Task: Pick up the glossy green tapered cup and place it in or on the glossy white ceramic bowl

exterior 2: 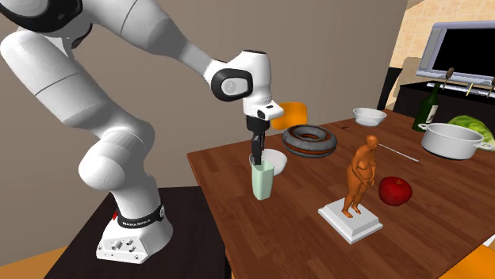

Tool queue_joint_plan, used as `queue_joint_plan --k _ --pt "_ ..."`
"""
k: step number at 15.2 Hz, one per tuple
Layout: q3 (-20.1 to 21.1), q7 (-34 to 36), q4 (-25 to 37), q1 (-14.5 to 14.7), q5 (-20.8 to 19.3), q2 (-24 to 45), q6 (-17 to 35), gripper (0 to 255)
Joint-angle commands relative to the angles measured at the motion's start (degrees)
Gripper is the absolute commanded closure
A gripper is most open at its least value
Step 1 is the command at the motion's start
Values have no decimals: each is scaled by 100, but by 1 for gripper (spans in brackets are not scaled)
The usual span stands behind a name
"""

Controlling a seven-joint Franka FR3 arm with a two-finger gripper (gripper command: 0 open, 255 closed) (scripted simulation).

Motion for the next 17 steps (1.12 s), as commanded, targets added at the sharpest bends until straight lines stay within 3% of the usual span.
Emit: queue_joint_plan --k 1,10,17 --pt "175 224 -70 -38 -34 395 432 0" --pt "455 598 -218 -186 -281 1332 1464 0" --pt "464 614 -228 -196 -302 1383 1522 0"
